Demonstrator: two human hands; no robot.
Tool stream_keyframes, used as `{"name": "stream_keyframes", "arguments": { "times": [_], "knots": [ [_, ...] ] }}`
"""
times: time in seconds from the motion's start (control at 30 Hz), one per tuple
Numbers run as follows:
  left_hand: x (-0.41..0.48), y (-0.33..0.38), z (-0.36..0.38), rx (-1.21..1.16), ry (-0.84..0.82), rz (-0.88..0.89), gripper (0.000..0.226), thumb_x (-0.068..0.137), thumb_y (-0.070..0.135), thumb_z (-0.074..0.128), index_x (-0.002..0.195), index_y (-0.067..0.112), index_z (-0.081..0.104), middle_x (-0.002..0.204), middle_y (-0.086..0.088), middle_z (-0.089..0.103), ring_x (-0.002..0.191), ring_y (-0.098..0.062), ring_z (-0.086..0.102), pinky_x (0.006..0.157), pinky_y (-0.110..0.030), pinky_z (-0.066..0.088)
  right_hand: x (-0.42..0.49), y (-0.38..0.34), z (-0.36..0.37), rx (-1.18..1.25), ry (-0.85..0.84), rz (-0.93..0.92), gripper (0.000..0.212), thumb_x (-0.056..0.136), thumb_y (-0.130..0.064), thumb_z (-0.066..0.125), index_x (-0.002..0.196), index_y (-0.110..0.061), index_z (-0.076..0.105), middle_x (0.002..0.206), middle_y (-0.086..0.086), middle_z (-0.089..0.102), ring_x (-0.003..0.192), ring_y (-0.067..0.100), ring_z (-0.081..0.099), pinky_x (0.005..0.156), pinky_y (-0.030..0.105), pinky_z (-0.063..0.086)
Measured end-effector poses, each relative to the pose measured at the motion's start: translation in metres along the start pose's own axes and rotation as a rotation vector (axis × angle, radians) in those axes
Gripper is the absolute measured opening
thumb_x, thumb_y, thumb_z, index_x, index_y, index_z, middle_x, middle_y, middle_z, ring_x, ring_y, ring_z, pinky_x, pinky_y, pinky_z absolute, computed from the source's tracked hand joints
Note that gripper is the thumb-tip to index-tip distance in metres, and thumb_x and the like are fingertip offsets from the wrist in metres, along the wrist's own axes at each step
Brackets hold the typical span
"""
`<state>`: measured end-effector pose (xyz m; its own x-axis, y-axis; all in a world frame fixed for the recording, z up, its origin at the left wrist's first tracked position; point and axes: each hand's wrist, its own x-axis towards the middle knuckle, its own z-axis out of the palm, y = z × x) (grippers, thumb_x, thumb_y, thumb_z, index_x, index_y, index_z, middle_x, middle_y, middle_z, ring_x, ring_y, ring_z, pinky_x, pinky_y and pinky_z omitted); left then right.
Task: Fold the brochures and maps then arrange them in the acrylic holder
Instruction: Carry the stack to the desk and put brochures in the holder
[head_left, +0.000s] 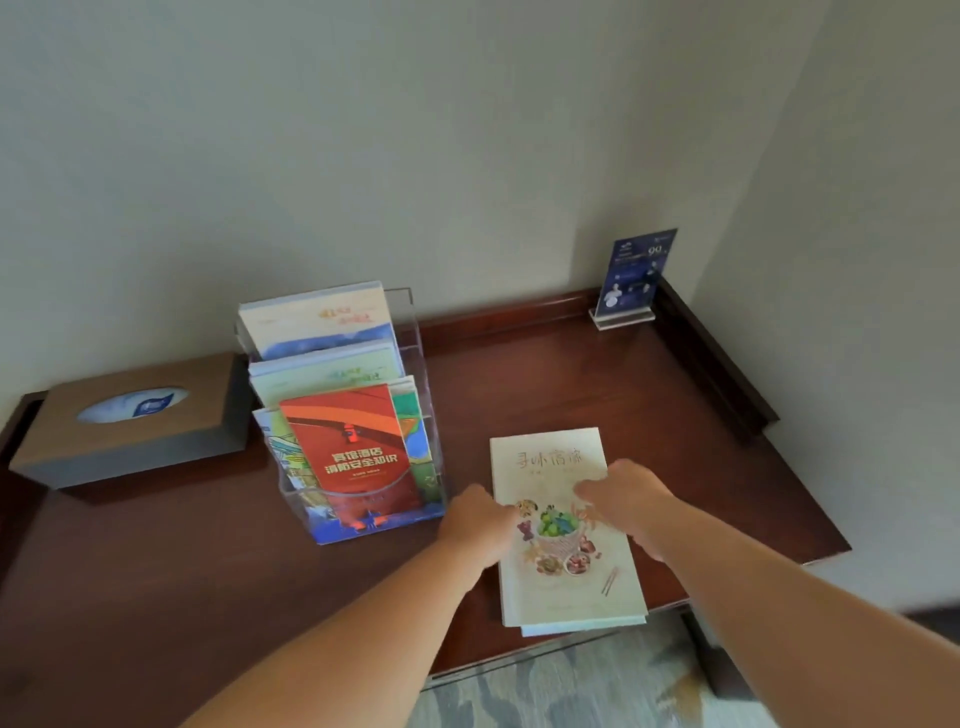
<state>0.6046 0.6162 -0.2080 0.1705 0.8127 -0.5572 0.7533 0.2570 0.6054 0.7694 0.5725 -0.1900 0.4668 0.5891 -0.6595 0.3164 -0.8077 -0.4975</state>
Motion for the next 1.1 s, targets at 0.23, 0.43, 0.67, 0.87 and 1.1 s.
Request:
{"name": "stream_keyframes", "arguments": {
  "times": [0.23,0.43,0.67,0.87,1.1],
  "knots": [
    [0.011,-0.001,0.018,-0.324,0.018,-0.21,0.008,0.087,0.013,0.053,0.084,0.01,0.06,0.081,-0.006,0.062,0.069,-0.019,0.058,0.06,-0.027,0.045,0.005,0.014,0.012,0.119,-0.017,0.05,0.027,0.089,-0.021,0.053,0.112,-0.008,0.057,0.103,0.012,0.07,0.07,0.02,0.058,0.054,0.027,0.041],
    [0.017,-0.001,0.028,-0.508,-0.025,-0.314,0.016,0.091,0.009,0.059,0.105,0.004,0.063,0.105,-0.016,0.067,0.089,-0.027,0.065,0.069,-0.034,0.051,0.009,0.021,0.009,0.261,-0.028,0.07,0.016,0.087,-0.018,0.055,0.1,-0.01,0.06,0.112,0.017,0.069,0.084,0.025,0.067,0.07,0.034,0.052],
    [0.005,0.027,0.012,-0.626,0.006,-0.032,0.016,0.092,0.007,0.054,0.094,0.022,0.059,0.095,-0.011,0.068,0.08,-0.026,0.067,0.065,-0.039,0.057,0.013,0.015,-0.01,0.458,0.035,0.001,0.023,0.089,-0.024,0.061,0.111,-0.018,0.057,0.1,0.002,0.07,0.09,0.023,0.069,0.078,0.044,0.06],
    [0.001,0.058,-0.018,-0.727,-0.077,0.251,0.024,0.095,0.002,0.052,0.106,0.022,0.057,0.107,-0.006,0.07,0.096,-0.026,0.069,0.074,-0.042,0.059,0.002,-0.009,-0.046,0.501,0.188,-0.328,0.024,0.092,-0.023,0.065,0.112,-0.029,0.052,0.096,-0.014,0.065,0.081,0.005,0.064,0.053,0.02,0.046],
    [0.006,0.054,-0.012,-0.7,-0.114,0.253,0.049,0.085,-0.013,0.047,0.109,0.029,0.056,0.114,-0.001,0.067,0.103,-0.021,0.064,0.075,-0.037,0.053,-0.001,0.0,-0.042,0.35,0.217,-0.417,0.029,0.094,-0.021,0.062,0.118,-0.028,0.048,0.105,-0.014,0.06,0.091,0.01,0.06,0.064,0.024,0.049]
  ]
}}
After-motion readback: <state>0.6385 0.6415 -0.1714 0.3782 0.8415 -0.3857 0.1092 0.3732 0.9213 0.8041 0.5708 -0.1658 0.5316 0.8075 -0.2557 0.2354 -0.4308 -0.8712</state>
